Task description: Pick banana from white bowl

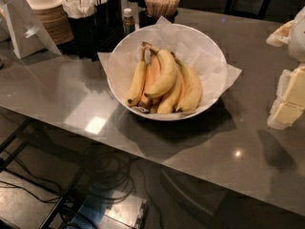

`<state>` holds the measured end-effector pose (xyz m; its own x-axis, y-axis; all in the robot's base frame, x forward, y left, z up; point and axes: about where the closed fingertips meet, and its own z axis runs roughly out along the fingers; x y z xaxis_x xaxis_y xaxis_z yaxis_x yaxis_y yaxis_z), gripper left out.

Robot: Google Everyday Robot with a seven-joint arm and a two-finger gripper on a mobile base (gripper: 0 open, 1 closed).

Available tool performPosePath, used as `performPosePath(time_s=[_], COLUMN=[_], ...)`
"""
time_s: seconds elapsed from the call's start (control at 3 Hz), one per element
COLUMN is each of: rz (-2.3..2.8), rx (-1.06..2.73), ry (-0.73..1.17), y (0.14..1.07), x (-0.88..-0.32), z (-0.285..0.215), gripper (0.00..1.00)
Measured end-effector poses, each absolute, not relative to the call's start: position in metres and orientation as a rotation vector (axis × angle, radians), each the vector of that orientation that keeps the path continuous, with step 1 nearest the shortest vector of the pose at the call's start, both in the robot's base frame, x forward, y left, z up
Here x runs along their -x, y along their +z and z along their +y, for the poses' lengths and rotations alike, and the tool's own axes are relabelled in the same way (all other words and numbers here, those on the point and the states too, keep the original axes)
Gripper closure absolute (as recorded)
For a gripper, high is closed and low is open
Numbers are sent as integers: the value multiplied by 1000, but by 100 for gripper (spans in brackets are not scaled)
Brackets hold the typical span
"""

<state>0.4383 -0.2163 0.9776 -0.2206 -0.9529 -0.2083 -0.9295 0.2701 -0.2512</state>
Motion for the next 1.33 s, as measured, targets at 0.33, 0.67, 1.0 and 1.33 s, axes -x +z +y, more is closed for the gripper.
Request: performPosePath(time_s=[0.33, 0.67, 1.0, 1.33], rz=[2228, 2136, 2040, 1935], rx=[1721, 1803, 1897, 1979], ry=[-103, -80, 5, 96], y=[978, 991, 999, 1006], x=[-438, -441, -454, -469], z=[-216, -183, -137, -97], gripper=[0, 0, 0, 0])
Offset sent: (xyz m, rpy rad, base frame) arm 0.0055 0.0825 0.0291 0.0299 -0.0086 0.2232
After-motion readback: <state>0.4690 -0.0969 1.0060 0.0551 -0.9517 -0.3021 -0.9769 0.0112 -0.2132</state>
